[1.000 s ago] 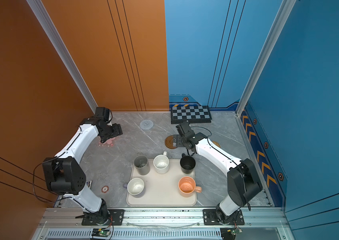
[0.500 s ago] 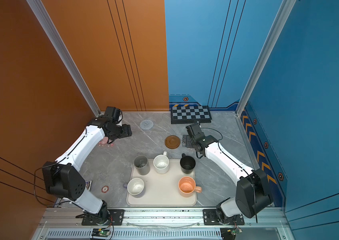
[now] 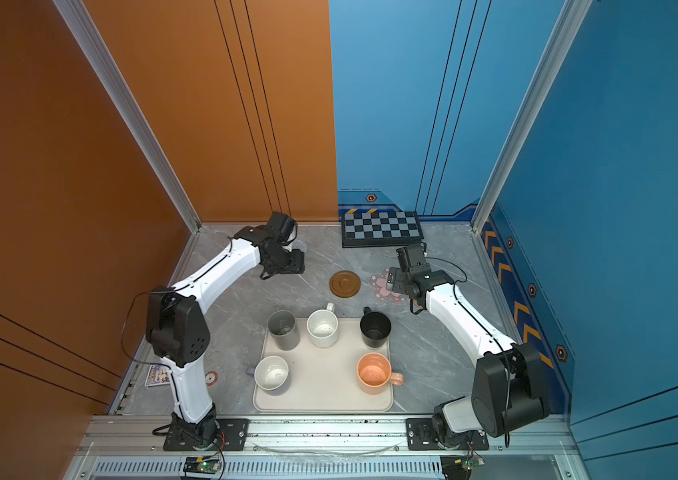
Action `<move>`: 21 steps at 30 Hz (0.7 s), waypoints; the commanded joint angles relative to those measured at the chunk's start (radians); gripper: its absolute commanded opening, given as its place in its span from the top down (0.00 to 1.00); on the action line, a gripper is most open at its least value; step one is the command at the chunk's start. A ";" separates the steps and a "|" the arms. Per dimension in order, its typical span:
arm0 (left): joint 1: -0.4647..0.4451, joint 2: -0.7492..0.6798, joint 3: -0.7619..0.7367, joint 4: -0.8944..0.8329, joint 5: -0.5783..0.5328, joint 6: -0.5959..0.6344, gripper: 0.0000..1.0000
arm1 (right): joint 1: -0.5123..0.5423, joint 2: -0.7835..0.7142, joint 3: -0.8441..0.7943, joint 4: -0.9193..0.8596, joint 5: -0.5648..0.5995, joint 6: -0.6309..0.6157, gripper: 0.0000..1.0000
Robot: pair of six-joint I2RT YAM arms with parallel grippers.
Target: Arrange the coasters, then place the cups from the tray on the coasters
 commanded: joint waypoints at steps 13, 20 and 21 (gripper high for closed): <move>-0.172 0.441 0.403 0.007 0.125 -0.083 0.63 | -0.044 0.034 -0.017 -0.031 -0.049 -0.006 0.09; -0.164 0.501 0.411 0.008 0.115 -0.085 0.74 | -0.049 0.056 -0.012 -0.029 -0.061 -0.006 0.13; -0.161 0.511 0.417 0.007 0.112 -0.083 0.75 | -0.050 0.061 -0.010 -0.029 -0.065 -0.008 0.13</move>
